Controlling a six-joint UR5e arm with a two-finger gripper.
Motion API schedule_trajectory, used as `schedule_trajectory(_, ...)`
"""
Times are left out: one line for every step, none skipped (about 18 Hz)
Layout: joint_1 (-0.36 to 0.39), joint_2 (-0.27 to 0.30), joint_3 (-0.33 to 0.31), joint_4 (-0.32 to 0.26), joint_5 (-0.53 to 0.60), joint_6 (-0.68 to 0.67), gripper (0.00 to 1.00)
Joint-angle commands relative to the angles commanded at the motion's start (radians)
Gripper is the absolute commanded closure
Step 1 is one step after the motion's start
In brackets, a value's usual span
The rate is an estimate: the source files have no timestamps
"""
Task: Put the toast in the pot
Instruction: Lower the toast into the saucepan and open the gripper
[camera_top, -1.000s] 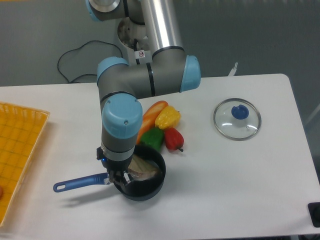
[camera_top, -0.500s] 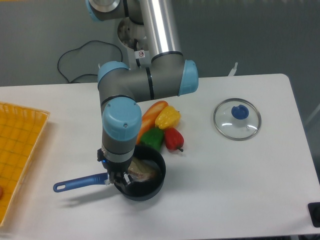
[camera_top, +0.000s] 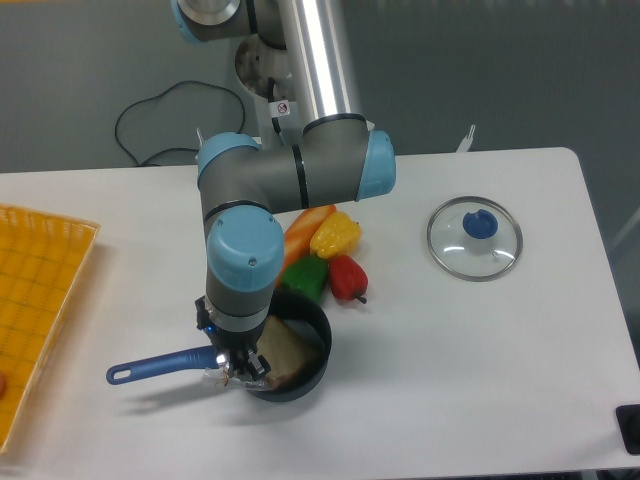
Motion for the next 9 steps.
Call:
schedule_trajectory(0.0, -0.002, 0.0, 0.006, 0.0, 0.0, 0.26)
schedule_trajectory(0.0, -0.002, 0.0, 0.011, 0.006, 0.0, 0.19)
schedule_trajectory(0.0, -0.002, -0.002, 0.012, 0.033, 0.0, 0.11)
schedule_trajectory(0.0, -0.002, -0.002, 0.014, 0.075, 0.0, 0.01)
schedule_trajectory(0.0, 0.0, -0.005, 0.012, 0.119, 0.0, 0.0)
schedule_trajectory(0.0, 0.003, -0.017, 0.015, 0.153, 0.0, 0.0)
schedule_trajectory(0.0, 0.006, -0.021, 0.015, 0.182, 0.0, 0.0)
schedule_trajectory(0.002, 0.009, -0.023, 0.012, 0.202, 0.0, 0.0)
schedule_trajectory(0.005, 0.014, -0.023, 0.011, 0.213, 0.0, 0.0)
